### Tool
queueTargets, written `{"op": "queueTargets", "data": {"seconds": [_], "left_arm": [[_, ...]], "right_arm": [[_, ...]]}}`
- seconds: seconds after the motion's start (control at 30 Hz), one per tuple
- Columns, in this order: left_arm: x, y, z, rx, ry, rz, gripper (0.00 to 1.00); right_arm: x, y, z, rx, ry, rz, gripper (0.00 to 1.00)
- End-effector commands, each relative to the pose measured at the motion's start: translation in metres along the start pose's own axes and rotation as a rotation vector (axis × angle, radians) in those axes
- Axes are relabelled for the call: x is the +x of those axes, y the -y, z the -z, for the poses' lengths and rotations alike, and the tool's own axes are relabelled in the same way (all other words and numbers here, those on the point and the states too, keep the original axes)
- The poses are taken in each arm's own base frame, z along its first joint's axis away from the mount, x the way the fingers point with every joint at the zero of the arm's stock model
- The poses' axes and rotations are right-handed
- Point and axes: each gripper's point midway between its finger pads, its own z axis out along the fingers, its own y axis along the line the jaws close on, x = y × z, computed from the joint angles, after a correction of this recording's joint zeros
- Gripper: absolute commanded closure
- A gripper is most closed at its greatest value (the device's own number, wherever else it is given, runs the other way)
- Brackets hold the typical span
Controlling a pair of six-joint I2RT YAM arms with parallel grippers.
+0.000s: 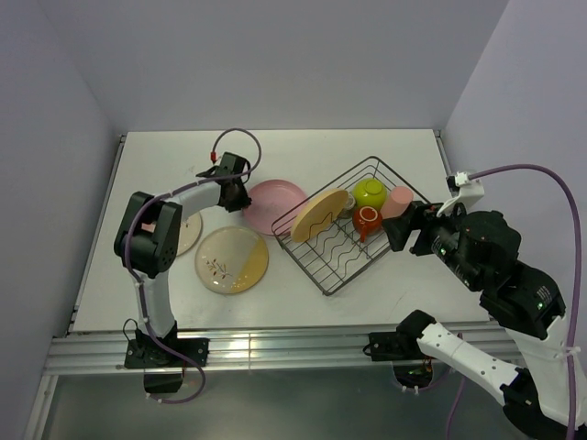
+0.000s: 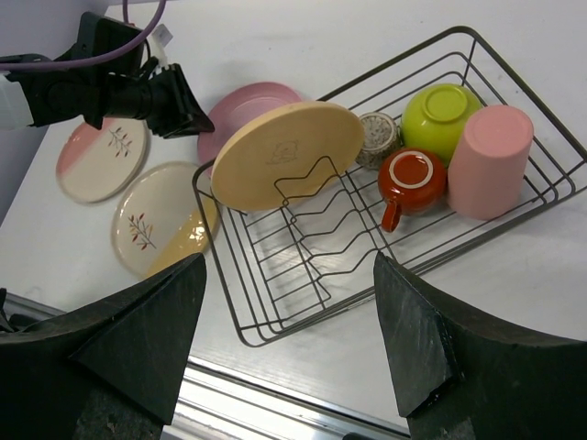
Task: Load the mixed dishes into the dish rack
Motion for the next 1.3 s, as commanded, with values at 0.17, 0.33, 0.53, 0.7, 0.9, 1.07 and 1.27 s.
{"op": "queueTargets", "data": {"seconds": [0.17,0.33,0.53,0.7,0.9,1.07,1.27], "left_arm": [[-0.013,0.003,0.007,-0.015,0.031,-0.014,1.0],[-0.048,-0.008,0.049,-0.068,0.168,0.038,1.0],[-0.109,-0.019,0.162,-0.066,0.436,0.108,1.0],[-0.129,-0.011,0.263,0.144,0.621,0.103,1.0],[-0.105,0.027,0.342,0.563,0.697,-0.035,1.0],[-0.067,0.048,0.356,0.765,0.63,-0.121,1.0],[-0.032,0.069,0.353,0.84,0.56,-0.148,1.0]], "right_arm": [[-0.011,-0.007,0.0,-0.02,0.018,-0.008,0.19],[-0.009,-0.009,-0.002,-0.029,0.007,-0.01,0.19],[-0.004,-0.016,-0.01,-0.051,-0.026,-0.008,0.19],[-0.003,-0.033,-0.018,-0.125,-0.049,-0.006,0.19],[-0.016,-0.071,-0.023,-0.294,-0.044,-0.019,0.19],[-0.025,-0.102,-0.021,-0.449,-0.027,-0.036,0.19],[-0.031,-0.12,-0.035,-0.507,-0.037,-0.06,0.2]]}}
